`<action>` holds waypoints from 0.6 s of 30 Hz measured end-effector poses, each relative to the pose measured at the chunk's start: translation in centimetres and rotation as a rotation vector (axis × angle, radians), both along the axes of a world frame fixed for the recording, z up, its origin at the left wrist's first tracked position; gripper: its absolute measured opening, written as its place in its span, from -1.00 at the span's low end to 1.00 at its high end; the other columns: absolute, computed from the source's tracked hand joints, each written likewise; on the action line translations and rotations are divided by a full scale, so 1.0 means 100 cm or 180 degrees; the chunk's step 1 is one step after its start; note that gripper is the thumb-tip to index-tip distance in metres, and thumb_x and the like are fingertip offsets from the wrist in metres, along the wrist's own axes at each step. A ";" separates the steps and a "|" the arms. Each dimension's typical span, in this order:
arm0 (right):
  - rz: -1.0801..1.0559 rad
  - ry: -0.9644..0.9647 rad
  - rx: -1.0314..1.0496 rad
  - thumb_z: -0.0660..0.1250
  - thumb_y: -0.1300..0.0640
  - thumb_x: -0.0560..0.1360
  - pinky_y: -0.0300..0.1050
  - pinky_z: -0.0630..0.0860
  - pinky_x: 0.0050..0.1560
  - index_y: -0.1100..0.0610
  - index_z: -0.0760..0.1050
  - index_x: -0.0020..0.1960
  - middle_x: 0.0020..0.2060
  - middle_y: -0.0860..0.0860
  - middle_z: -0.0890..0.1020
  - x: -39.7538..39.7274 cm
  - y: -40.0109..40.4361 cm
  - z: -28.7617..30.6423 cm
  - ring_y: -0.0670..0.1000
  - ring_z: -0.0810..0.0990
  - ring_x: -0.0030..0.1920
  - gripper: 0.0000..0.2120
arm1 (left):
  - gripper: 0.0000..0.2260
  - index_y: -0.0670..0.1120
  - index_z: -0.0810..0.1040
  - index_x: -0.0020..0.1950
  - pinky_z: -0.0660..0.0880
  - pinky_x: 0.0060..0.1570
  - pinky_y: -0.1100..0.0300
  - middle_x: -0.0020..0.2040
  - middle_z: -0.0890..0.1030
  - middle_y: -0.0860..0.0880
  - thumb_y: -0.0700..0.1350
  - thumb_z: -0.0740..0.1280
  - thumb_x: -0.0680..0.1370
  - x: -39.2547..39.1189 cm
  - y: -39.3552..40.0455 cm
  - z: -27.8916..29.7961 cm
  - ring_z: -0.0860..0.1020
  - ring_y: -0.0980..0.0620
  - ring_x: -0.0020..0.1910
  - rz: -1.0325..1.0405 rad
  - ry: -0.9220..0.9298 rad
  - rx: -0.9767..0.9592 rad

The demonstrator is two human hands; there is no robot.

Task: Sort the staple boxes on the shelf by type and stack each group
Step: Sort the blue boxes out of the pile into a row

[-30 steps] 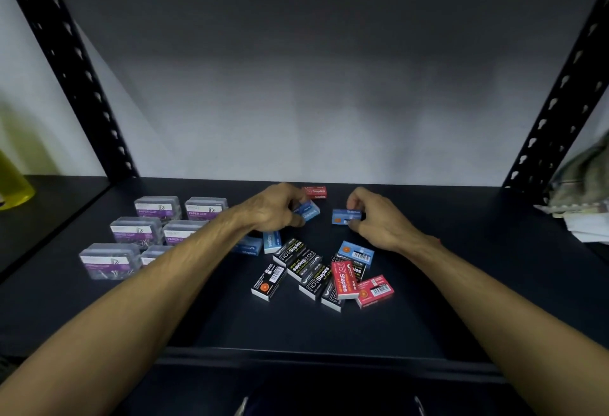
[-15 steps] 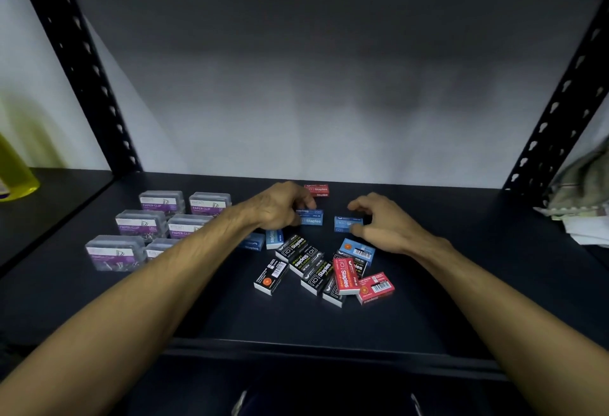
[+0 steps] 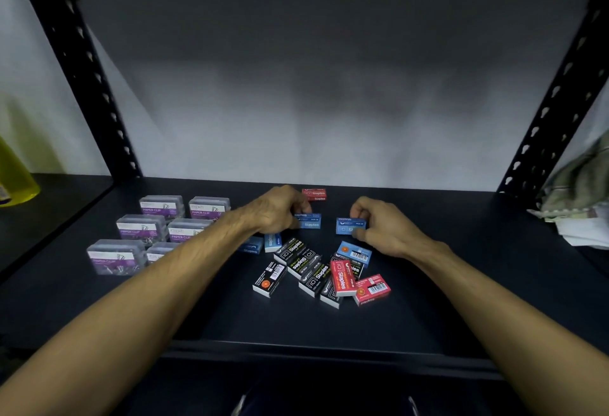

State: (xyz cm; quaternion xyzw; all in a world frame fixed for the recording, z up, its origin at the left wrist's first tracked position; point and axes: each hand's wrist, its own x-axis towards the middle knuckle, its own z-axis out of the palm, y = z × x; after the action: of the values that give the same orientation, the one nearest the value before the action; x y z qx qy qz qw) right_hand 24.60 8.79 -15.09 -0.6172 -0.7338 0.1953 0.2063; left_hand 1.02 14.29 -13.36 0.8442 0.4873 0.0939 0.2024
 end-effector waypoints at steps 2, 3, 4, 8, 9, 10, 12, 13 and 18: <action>0.0012 0.0004 0.0011 0.44 0.21 0.48 -0.22 0.44 -0.21 0.01 0.48 -0.03 -0.12 -0.08 0.60 0.001 0.000 -0.001 -0.11 0.56 -0.17 -0.82 | -0.80 -0.06 0.63 0.11 0.45 -0.10 0.30 -0.02 0.64 0.05 -0.21 0.46 0.50 0.001 -0.001 0.000 0.60 0.08 -0.05 0.0014 -0.0007 0.0005; 0.0008 0.0017 0.0013 0.44 0.21 0.48 -0.22 0.46 -0.18 0.00 0.49 -0.02 -0.11 -0.08 0.60 0.001 0.000 -0.001 -0.12 0.56 -0.16 -0.82 | -0.80 -0.06 0.64 0.10 0.44 -0.11 0.31 -0.03 0.64 0.06 -0.21 0.46 0.49 0.001 -0.001 0.000 0.59 0.08 -0.06 0.0020 -0.0013 0.0019; -0.0001 0.0039 0.0019 0.44 0.21 0.49 -0.22 0.47 -0.15 0.00 0.50 -0.02 -0.09 -0.08 0.60 0.002 0.000 -0.002 -0.13 0.56 -0.15 -0.82 | -0.81 -0.06 0.64 0.09 0.43 -0.13 0.33 -0.04 0.64 0.07 -0.20 0.47 0.49 0.001 -0.001 0.000 0.59 0.09 -0.08 0.0024 -0.0015 0.0040; -0.0083 0.0072 0.0076 0.42 0.20 0.52 -0.16 0.53 0.00 0.03 0.54 0.08 -0.03 -0.07 0.60 0.005 -0.001 -0.002 -0.12 0.56 -0.10 -0.83 | -0.81 -0.05 0.65 0.09 0.40 -0.18 0.39 -0.09 0.63 0.09 -0.20 0.47 0.49 0.003 -0.004 0.000 0.57 0.13 -0.14 0.0018 -0.0030 0.0134; -0.0098 0.0082 0.0091 0.41 0.20 0.52 -0.14 0.54 0.02 0.04 0.55 0.09 -0.02 -0.07 0.60 0.005 -0.002 -0.002 -0.11 0.56 -0.09 -0.83 | -0.80 -0.05 0.66 0.09 0.42 -0.14 0.36 -0.07 0.64 0.08 -0.20 0.47 0.49 0.004 -0.004 0.000 0.58 0.11 -0.11 0.0014 -0.0024 0.0148; -0.0098 0.0087 0.0109 0.41 0.20 0.52 -0.12 0.55 0.03 0.04 0.55 0.09 -0.03 -0.07 0.60 0.005 -0.003 -0.003 -0.10 0.57 -0.08 -0.83 | -0.80 -0.06 0.65 0.10 0.43 -0.11 0.33 -0.05 0.64 0.07 -0.20 0.47 0.49 0.004 -0.004 -0.001 0.59 0.10 -0.09 0.0008 -0.0001 0.0157; -0.0076 0.0091 0.0161 0.41 0.20 0.52 -0.09 0.57 0.03 0.04 0.56 0.07 -0.05 -0.07 0.61 0.003 -0.005 -0.003 -0.08 0.58 -0.08 -0.85 | -0.81 -0.05 0.66 0.09 0.44 -0.10 0.29 -0.06 0.65 0.07 -0.20 0.46 0.49 0.003 -0.004 -0.001 0.60 0.09 -0.09 -0.0004 0.0058 0.0197; -0.0068 0.0108 0.0193 0.41 0.20 0.52 -0.08 0.57 0.03 0.04 0.56 0.05 -0.06 -0.07 0.61 0.002 -0.005 -0.003 -0.08 0.58 -0.09 -0.86 | -0.82 -0.04 0.66 0.07 0.46 -0.10 0.28 -0.07 0.66 0.07 -0.19 0.47 0.49 0.003 -0.003 -0.001 0.61 0.09 -0.11 -0.0010 0.0065 0.0226; -0.0149 0.0268 0.0374 0.41 0.20 0.51 -0.13 0.56 0.01 0.02 0.57 0.02 -0.07 -0.07 0.62 0.018 -0.010 0.009 -0.09 0.58 -0.10 -0.86 | -0.85 -0.01 0.66 0.02 0.46 -0.10 0.25 -0.09 0.65 0.09 -0.16 0.48 0.48 0.016 0.001 0.006 0.60 0.08 -0.10 0.0006 -0.0034 0.0266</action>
State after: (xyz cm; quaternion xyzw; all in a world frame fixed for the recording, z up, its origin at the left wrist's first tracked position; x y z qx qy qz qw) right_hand 26.44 7.84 -14.16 -0.6123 -0.7200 0.1728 0.2774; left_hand 2.66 14.42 -12.81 0.8510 0.4827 0.1188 0.1694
